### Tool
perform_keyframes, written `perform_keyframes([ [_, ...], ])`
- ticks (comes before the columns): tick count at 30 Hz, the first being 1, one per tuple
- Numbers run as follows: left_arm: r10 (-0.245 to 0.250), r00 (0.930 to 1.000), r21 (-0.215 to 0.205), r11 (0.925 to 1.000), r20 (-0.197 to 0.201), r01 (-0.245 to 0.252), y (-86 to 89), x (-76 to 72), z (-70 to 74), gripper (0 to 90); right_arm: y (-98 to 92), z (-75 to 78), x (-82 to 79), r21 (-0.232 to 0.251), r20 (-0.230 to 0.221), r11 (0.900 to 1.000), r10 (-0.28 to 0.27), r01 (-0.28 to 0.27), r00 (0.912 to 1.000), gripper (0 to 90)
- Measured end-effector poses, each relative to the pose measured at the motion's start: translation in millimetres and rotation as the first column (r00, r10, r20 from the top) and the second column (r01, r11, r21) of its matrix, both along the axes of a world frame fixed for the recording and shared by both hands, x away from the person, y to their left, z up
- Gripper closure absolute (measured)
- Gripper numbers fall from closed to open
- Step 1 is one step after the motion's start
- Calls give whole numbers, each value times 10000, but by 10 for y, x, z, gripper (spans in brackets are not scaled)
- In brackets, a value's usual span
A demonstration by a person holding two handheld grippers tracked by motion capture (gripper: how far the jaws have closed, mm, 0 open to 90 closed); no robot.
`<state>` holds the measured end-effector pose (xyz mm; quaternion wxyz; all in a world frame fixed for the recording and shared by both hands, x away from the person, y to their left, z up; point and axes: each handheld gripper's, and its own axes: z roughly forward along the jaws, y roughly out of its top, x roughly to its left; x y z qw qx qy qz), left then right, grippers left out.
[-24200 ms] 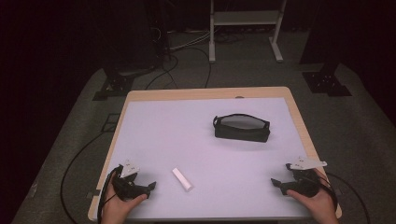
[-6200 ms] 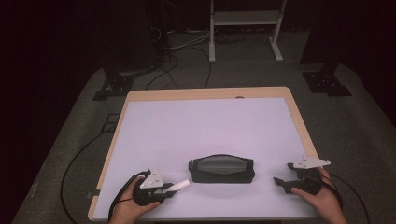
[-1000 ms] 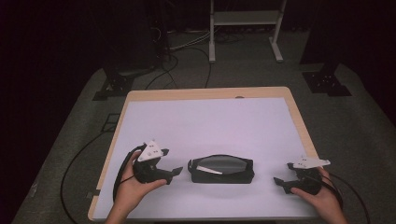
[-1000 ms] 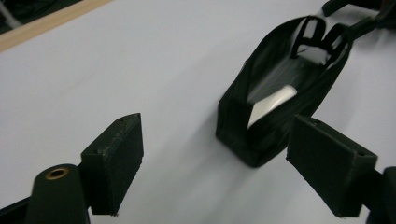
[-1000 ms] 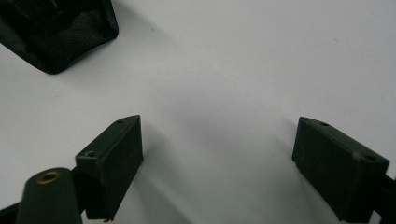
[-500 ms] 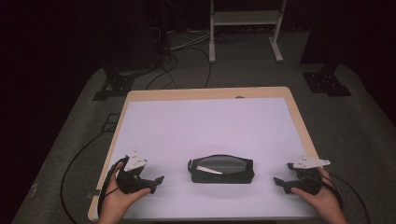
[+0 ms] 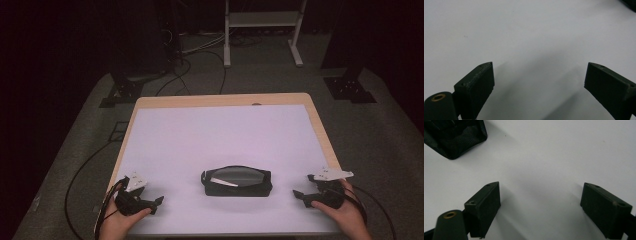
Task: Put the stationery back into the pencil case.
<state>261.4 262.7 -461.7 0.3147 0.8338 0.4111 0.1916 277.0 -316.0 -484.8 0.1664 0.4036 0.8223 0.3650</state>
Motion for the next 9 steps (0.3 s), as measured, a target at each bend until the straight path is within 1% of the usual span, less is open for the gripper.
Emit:
perform_keyframes([
  [5,22,10000,-55,10000,-19,-22,44,12,-76,85,0,0,0,-1,3,10000,-1,1,10000,152],
  [9,96,9999,-84,9999,-28,-96,66,26,-106,78,1,0,0,-6,10,10000,2,-2,10000,152],
])
